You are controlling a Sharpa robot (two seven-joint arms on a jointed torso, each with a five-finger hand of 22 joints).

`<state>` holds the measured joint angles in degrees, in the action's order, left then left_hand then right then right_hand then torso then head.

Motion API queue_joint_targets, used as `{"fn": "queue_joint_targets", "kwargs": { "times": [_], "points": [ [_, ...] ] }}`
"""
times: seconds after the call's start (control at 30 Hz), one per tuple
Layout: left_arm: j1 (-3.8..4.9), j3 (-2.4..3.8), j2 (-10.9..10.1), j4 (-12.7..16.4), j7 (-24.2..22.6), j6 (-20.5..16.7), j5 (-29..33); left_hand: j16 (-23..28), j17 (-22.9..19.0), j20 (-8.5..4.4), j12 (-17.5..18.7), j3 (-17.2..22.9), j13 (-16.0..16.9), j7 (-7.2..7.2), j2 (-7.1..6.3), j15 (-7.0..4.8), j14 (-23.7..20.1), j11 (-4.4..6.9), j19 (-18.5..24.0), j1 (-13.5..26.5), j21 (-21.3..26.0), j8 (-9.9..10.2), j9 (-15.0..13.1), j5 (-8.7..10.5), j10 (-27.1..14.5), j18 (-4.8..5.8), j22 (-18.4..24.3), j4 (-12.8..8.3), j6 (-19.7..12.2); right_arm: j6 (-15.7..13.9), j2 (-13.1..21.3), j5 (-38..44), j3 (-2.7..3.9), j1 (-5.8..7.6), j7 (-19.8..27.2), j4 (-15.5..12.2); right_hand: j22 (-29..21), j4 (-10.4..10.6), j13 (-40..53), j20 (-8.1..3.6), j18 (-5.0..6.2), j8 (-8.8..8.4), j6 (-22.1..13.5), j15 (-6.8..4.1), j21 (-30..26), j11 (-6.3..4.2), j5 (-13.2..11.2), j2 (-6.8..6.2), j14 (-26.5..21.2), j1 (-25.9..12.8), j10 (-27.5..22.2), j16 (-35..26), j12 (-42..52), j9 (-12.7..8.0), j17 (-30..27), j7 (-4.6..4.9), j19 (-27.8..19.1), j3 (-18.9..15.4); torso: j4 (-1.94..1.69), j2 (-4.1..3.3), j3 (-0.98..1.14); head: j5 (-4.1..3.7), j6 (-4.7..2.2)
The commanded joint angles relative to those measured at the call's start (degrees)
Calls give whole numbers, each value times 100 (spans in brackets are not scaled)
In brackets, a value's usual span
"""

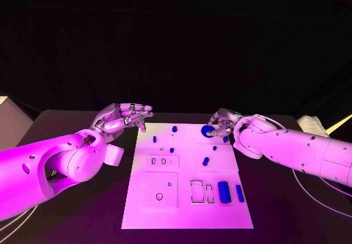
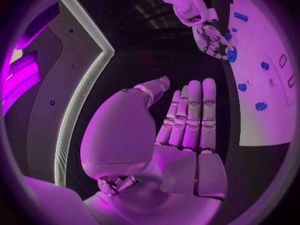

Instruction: Assemble the parts on the task board

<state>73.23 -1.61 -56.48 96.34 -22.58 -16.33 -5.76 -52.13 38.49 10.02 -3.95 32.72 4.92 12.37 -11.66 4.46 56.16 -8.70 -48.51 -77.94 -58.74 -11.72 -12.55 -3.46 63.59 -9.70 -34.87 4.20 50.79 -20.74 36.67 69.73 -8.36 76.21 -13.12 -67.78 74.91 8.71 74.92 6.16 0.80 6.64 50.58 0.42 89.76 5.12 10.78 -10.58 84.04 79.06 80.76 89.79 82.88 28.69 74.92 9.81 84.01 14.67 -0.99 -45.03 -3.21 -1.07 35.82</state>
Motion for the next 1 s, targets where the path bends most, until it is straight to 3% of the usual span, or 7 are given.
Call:
{"fn": "queue_joint_targets", "kwargs": {
  "times": [0.03,0.33,0.5,0.63,0.77,1.0],
  "points": [
    [2,3,10,-1,11,150,-24,28,-15,20,-40,-5,10,5,22,17,-36,8,46,73,-36,23,-12,-9,-31,-83,-8,63,-42,199,0,71,-7,-23,65,27,1509,-2,615,57,-80,37,49,45,24,2,58,-13,596,91,-1,21,12,5,1508,6,599,59,8,3,4,11,7],
    [2,3,5,-11,33,172,-22,28,-18,21,-41,-5,11,5,31,18,-36,8,50,82,-38,23,-14,-10,-34,-84,-9,72,-43,293,43,88,-9,-42,84,1,1509,-23,632,58,-80,58,95,43,24,-3,220,-50,596,133,11,21,16,4,1508,2,599,203,13,4,6,12,24],
    [2,3,6,-12,37,177,-21,28,-18,21,-41,-5,11,5,31,18,-36,8,50,82,-38,23,-14,-10,-34,-84,-9,72,-43,208,53,154,-11,-52,129,-65,1509,-43,673,19,-80,205,333,-14,24,-78,304,-68,596,156,55,21,38,39,1508,-87,599,476,13,5,7,5,21],
    [2,3,8,-12,39,180,-21,28,-18,21,-41,-5,11,5,31,18,-36,8,50,82,-38,23,-14,-10,-34,-84,-9,72,-43,-44,59,327,-12,-58,197,-125,1509,-92,729,-36,-80,322,495,-75,24,-146,209,-51,596,199,123,21,76,67,1508,-160,599,745,6,5,4,0,13],
    [2,3,8,-13,39,183,-21,28,-18,21,-41,-5,11,5,32,18,-36,8,50,82,-38,23,-14,-10,-34,-84,-9,72,-43,-405,70,529,-12,-62,275,-217,1509,-146,787,-100,-80,472,654,-142,24,-222,362,-100,596,152,194,21,116,116,1508,-244,599,982,6,4,3,2,10],
    [2,3,9,-13,42,185,-21,28,-22,22,-42,-3,12,4,42,18,-38,8,54,89,-41,22,-16,-11,-37,-84,-10,81,-44,-916,94,812,-6,-52,244,-501,1509,-151,826,-135,-80,545,692,-175,24,-255,384,-159,596,27,244,21,144,140,1508,-279,599,1102,9,7,-2,0,-6]
  ]
}}
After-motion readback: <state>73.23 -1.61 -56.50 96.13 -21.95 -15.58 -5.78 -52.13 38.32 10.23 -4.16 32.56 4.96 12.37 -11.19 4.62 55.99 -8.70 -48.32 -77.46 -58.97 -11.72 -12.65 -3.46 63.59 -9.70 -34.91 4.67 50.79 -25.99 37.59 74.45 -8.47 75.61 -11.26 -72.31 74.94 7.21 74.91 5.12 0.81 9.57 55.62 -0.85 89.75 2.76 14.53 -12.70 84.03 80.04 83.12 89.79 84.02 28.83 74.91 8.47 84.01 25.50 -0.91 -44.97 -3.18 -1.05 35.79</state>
